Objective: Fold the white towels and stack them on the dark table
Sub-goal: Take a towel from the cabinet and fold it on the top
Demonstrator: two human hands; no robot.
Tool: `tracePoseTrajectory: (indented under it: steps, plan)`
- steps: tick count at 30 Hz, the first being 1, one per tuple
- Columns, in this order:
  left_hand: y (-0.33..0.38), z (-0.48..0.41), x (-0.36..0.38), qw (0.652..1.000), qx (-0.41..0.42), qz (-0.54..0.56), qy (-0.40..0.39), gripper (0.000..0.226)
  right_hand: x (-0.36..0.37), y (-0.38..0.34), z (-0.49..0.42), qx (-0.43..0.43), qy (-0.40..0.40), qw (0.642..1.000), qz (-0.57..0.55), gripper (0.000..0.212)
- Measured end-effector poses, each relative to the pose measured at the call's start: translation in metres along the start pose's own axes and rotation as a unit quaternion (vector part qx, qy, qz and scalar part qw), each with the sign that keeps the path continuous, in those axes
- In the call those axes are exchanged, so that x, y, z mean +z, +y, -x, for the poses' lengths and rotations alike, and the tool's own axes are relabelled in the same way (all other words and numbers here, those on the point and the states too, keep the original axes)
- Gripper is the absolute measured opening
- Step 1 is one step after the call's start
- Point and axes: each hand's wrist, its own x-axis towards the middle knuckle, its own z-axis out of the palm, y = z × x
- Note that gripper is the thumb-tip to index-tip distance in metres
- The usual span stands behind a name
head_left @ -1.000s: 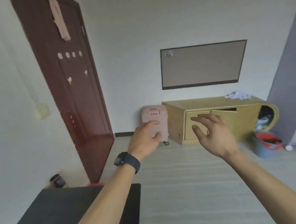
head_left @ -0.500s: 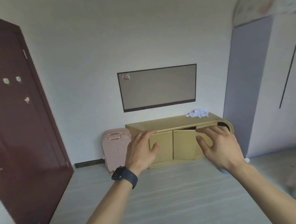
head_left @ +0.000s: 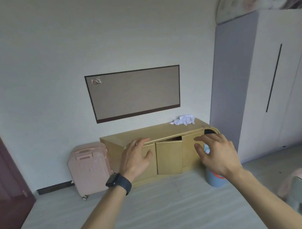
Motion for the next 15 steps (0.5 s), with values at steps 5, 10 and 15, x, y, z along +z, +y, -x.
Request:
tracePoseTrajectory:
  steps: [5, 10, 15]
  plan:
    - [-0.021, -0.105, 0.062, 1.0, 0.001, 0.014, -0.023, 0.045, 0.054, 0.057, -0.075, 0.021, -0.005, 1.0, 0.002, 0.027]
    - [-0.042, -0.193, 0.127, 0.999, -0.002, 0.015, -0.051, 0.044, 0.112, 0.111, -0.147, 0.037, -0.014, 0.999, -0.004, 0.039]
    - [-0.069, -0.278, 0.197, 0.997, -0.012, 0.004, -0.077, 0.043, 0.186, 0.167, -0.218, 0.06, -0.038, 0.997, -0.022, 0.04]
